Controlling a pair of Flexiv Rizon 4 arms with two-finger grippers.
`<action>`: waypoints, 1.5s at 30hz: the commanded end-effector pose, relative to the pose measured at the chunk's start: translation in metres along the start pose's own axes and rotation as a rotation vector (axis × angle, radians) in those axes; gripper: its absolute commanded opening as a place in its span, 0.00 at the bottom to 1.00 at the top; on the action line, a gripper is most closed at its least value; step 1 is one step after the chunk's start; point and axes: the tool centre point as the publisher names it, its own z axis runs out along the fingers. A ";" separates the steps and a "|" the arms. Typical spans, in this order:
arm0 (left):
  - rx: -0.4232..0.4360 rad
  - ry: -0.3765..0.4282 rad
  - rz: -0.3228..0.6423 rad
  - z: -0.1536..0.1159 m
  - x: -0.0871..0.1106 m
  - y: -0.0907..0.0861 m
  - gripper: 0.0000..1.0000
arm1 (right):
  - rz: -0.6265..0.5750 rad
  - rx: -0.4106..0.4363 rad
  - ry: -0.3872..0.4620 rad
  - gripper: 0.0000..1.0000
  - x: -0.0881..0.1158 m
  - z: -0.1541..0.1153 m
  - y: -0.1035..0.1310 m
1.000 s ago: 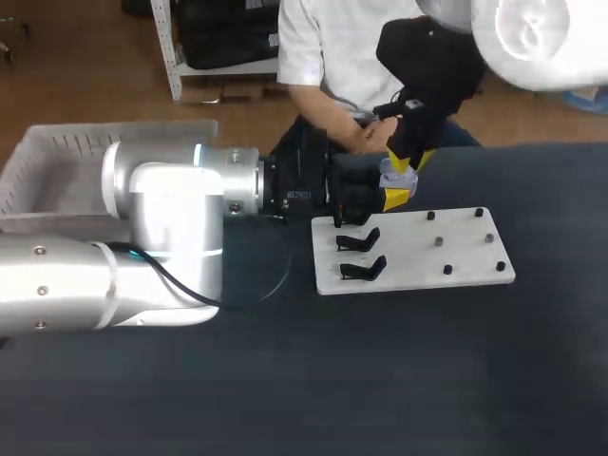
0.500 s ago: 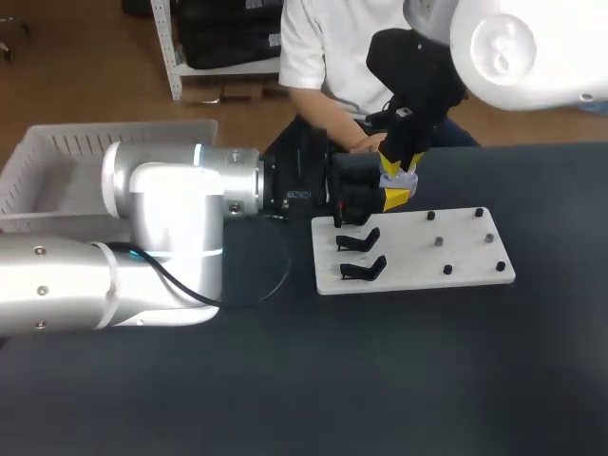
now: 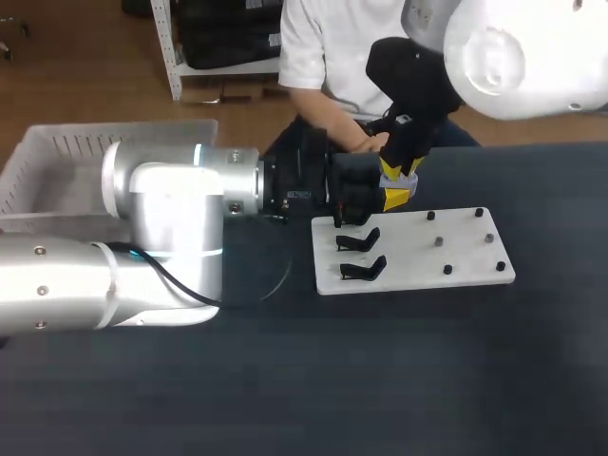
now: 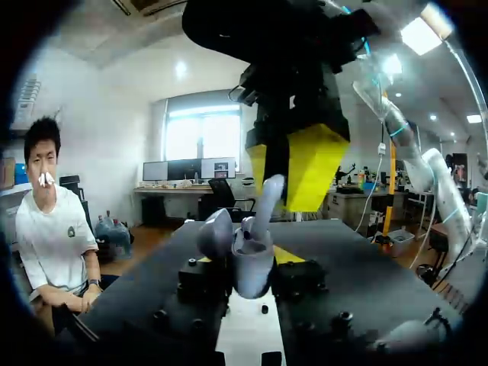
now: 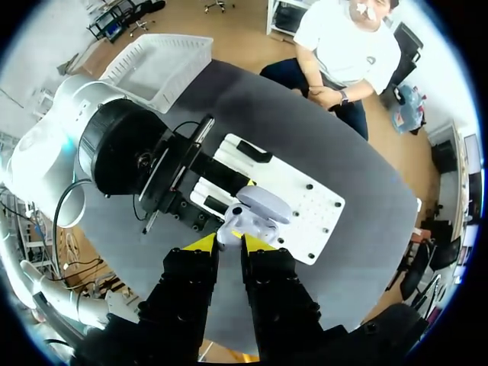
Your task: Pick up each earbud case from the left stands, insert the matching earbuds, close the lid, and place the case in the box.
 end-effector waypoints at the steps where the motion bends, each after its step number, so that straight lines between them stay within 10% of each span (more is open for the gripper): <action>1: -0.006 -0.008 0.005 0.000 0.002 -0.001 0.00 | -0.005 0.005 0.006 0.00 -0.002 0.003 -0.001; 45: -0.006 -0.008 0.005 0.000 0.002 -0.001 0.00 | -0.031 0.027 0.036 0.00 -0.008 0.015 -0.004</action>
